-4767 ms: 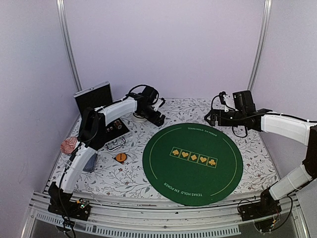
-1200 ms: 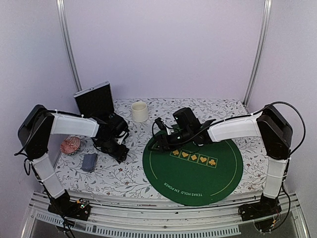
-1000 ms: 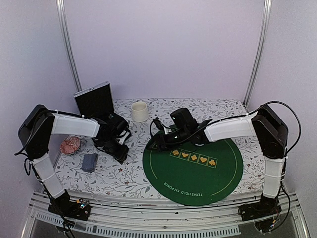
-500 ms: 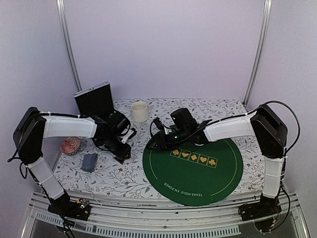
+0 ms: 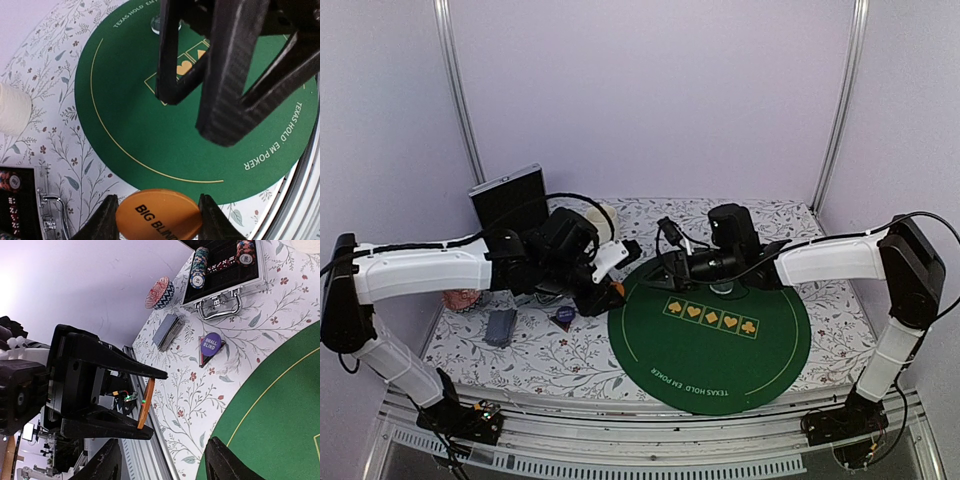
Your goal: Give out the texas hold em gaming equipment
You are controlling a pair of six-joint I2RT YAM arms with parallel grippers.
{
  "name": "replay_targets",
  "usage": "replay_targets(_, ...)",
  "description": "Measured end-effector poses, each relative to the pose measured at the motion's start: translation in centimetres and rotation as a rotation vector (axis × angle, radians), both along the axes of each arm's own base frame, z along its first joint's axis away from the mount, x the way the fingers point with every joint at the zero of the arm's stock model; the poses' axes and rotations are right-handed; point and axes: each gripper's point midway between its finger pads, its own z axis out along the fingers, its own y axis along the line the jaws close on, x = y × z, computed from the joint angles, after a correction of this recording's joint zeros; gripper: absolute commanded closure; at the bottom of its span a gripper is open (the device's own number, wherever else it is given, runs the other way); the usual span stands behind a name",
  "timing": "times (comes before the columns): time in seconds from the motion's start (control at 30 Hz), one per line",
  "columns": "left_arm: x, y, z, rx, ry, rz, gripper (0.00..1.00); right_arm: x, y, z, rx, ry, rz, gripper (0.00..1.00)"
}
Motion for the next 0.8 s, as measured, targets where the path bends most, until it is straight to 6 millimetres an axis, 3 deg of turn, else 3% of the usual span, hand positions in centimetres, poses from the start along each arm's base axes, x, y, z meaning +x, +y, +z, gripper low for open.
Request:
replay_targets(0.2, -0.4, -1.6, 1.9, -0.034, -0.097, -0.063, 0.99, -1.4, 0.7, 0.4, 0.05, 0.05, 0.055, 0.44)
replay_targets(0.3, -0.3, -1.9, 2.4, -0.042, -0.125, -0.074, 0.99, -1.9, 1.6, 0.4, 0.069, 0.062, 0.088, 0.51)
replay_targets(0.4, -0.2, -2.0, 2.5, -0.041, -0.138, -0.079, 0.99, -2.0, 2.5, 0.0, 0.076, 0.083, 0.107, 0.65)
replay_targets(0.5, -0.2, -1.9, 2.4, -0.027, -0.151, -0.08, 0.99, -2.0, 3.2, -0.1, 0.09, 0.101, 0.127, 0.94)
replay_targets(0.57, -0.1, -1.8, 2.1, -0.017, -0.154, -0.078, 0.97, -2.2, 3.5, 0.3, 0.102, 0.097, 0.144, 0.98)
replay_targets(0.6, 0.0, -1.6, 2.1, -0.007, -0.163, -0.074, 0.86, -2.3, 3.5, 0.3, 0.097, 0.118, 0.138, 0.98)
replay_targets(0.7, 0.2, -1.6, 1.9, 0.004, -0.175, -0.07, 0.28, -2.1, 3.4, 0.0, 0.086, 0.141, 0.122, 0.98)
replay_targets(0.77, 0.1, -1.7, 1.7, 0.001, -0.161, -0.059, 0.05, -2.0, 3.1, -0.2, 0.076, 0.136, 0.112, 0.98)
replay_targets(0.8, 0.0, -1.6, 1.6, 0.001, -0.147, -0.052, 0.02, -2.0, 2.7, -0.6, 0.063, 0.128, 0.099, 0.98)
